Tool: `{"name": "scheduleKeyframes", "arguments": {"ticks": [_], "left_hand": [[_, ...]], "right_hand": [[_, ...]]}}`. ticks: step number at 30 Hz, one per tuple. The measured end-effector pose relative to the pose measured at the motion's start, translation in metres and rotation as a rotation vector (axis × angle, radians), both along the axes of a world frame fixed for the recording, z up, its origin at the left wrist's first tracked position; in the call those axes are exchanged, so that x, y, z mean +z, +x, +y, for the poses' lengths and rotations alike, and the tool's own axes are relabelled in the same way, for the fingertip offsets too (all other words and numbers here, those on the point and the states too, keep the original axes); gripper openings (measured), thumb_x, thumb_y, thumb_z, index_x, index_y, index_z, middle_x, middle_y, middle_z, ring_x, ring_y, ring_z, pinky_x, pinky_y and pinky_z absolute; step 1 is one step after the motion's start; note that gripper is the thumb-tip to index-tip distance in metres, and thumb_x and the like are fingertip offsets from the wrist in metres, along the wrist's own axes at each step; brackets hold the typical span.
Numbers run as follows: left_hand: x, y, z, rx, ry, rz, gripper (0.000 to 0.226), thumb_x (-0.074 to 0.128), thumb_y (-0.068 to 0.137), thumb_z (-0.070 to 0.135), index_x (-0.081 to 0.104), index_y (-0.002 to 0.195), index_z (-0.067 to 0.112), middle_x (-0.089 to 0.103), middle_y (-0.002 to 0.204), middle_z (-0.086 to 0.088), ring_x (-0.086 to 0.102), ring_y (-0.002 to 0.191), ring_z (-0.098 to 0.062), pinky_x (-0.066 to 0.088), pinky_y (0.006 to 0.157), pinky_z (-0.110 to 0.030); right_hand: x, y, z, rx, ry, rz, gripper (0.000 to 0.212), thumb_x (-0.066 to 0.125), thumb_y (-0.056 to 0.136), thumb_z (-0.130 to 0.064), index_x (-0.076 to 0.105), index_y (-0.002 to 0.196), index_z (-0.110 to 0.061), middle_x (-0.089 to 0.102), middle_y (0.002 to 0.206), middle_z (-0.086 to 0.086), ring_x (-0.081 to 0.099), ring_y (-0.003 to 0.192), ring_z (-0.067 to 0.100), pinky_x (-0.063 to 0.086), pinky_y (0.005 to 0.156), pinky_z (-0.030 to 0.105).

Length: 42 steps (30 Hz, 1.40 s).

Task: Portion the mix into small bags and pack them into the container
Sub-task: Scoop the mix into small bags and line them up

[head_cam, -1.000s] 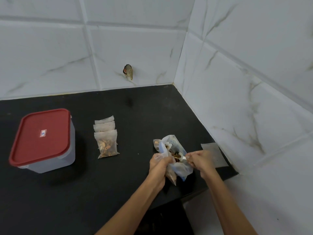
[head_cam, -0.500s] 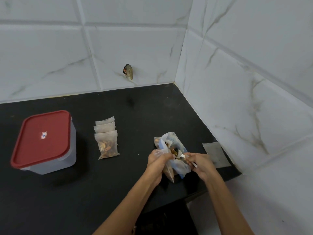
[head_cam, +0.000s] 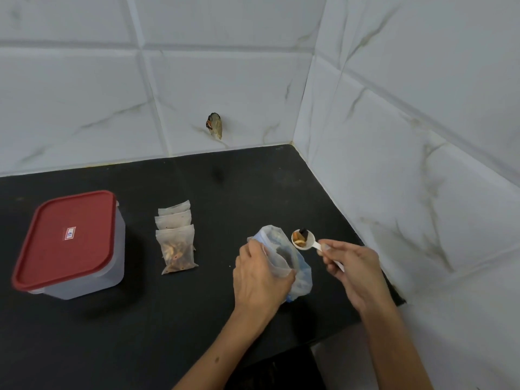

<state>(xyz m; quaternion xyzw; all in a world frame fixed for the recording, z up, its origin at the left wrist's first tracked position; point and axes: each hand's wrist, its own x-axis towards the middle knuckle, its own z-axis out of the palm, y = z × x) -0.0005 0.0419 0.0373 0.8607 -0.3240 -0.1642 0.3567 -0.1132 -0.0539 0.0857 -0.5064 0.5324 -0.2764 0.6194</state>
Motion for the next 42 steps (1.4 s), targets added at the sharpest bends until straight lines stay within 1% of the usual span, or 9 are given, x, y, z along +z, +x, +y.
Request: {"name": "scheduleKeyframes", "arguments": {"ticks": [5, 10, 13, 15, 16, 17, 21, 29, 42], "left_hand": [[0.015, 0.006, -0.001, 0.008, -0.099, -0.038, 0.050, 0.075, 0.073, 0.039, 0.043, 0.105, 0.019, 0.047, 0.107, 0.006, 0.053, 0.097, -0.011, 0.050, 0.081, -0.028], [0.024, 0.012, -0.002, -0.026, -0.208, 0.224, 0.041, 0.076, 0.073, 0.027, 0.040, 0.092, 0.022, 0.057, 0.081, 0.008, 0.057, 0.070, -0.004, 0.042, 0.052, -0.013], [0.025, 0.017, -0.001, -0.035, -0.276, 0.277, 0.041, 0.076, 0.070, 0.015, 0.041, 0.092, 0.020, 0.057, 0.075, 0.006, 0.055, 0.061, -0.004, 0.042, 0.050, -0.014], [0.024, 0.019, 0.000, -0.029, -0.315, 0.295, 0.042, 0.075, 0.069, 0.010, 0.039, 0.088, 0.023, 0.055, 0.074, 0.007, 0.053, 0.059, -0.003, 0.042, 0.049, -0.014], [0.023, 0.020, 0.000, -0.027, -0.340, 0.297, 0.042, 0.075, 0.070, 0.011, 0.039, 0.085, 0.024, 0.055, 0.074, 0.008, 0.053, 0.059, -0.002, 0.042, 0.049, -0.015], [0.022, 0.020, 0.001, -0.026, -0.364, 0.298, 0.042, 0.076, 0.070, 0.012, 0.038, 0.084, 0.024, 0.055, 0.074, 0.008, 0.053, 0.058, -0.001, 0.043, 0.050, -0.016], [0.022, 0.024, 0.003, -0.043, -0.402, 0.312, 0.045, 0.076, 0.066, 0.007, 0.039, 0.085, 0.024, 0.055, 0.077, 0.008, 0.053, 0.060, 0.001, 0.042, 0.051, -0.015], [0.018, 0.029, 0.006, -0.095, -0.432, 0.294, 0.049, 0.080, 0.067, 0.013, 0.037, 0.087, 0.026, 0.054, 0.080, 0.005, 0.053, 0.064, -0.005, 0.044, 0.052, -0.015], [0.021, 0.044, 0.013, -0.046, -0.389, 0.305, 0.052, 0.078, 0.067, 0.014, 0.036, 0.097, 0.019, 0.049, 0.089, 0.008, 0.051, 0.078, -0.003, 0.042, 0.058, -0.008]], "right_hand": [[0.015, 0.012, 0.022, 0.111, -0.123, -0.016, 0.018, 0.062, 0.085, 0.001, 0.072, 0.089, -0.014, 0.070, 0.078, 0.006, 0.062, 0.072, 0.012, 0.051, 0.064, 0.021], [0.002, 0.020, 0.046, 0.242, -0.799, 0.214, 0.017, 0.069, 0.079, 0.001, 0.074, 0.091, -0.010, 0.072, 0.087, 0.002, 0.066, 0.080, 0.002, 0.052, 0.073, 0.012], [-0.014, 0.032, 0.046, 0.296, -0.931, 0.363, 0.035, 0.071, 0.072, -0.013, 0.067, 0.098, 0.010, 0.068, 0.092, 0.028, 0.068, 0.082, 0.037, 0.057, 0.074, 0.051], [-0.010, 0.038, 0.042, 0.359, -1.058, 0.376, 0.033, 0.054, 0.091, -0.029, 0.061, 0.107, -0.001, 0.067, 0.092, 0.030, 0.064, 0.091, 0.023, 0.023, 0.103, 0.004], [-0.005, 0.039, 0.044, 0.361, -1.113, 0.290, 0.041, 0.039, 0.098, -0.037, 0.063, 0.100, -0.004, 0.068, 0.082, 0.028, 0.057, 0.088, 0.019, 0.034, 0.048, -0.005], [-0.008, 0.037, 0.044, 0.337, -1.209, 0.200, 0.059, 0.030, 0.100, -0.044, 0.066, 0.087, 0.001, 0.069, 0.071, 0.023, 0.051, 0.085, 0.020, 0.037, 0.086, 0.001], [-0.012, 0.031, 0.046, 0.295, -1.340, 0.174, 0.055, 0.044, 0.089, -0.038, 0.069, 0.067, 0.006, 0.069, 0.063, 0.015, 0.049, 0.087, 0.020, 0.047, 0.076, 0.019], [-0.010, 0.028, 0.041, 0.326, -1.364, 0.175, 0.044, 0.054, 0.078, -0.036, 0.072, 0.073, 0.004, 0.071, 0.069, 0.014, 0.053, 0.086, 0.016, 0.044, 0.083, 0.021], [-0.028, 0.031, 0.040, 0.002, -0.554, 0.278, 0.019, 0.066, 0.084, -0.008, 0.069, 0.093, -0.024, 0.069, 0.093, -0.006, 0.062, 0.090, 0.008, 0.045, 0.070, 0.015]]}}
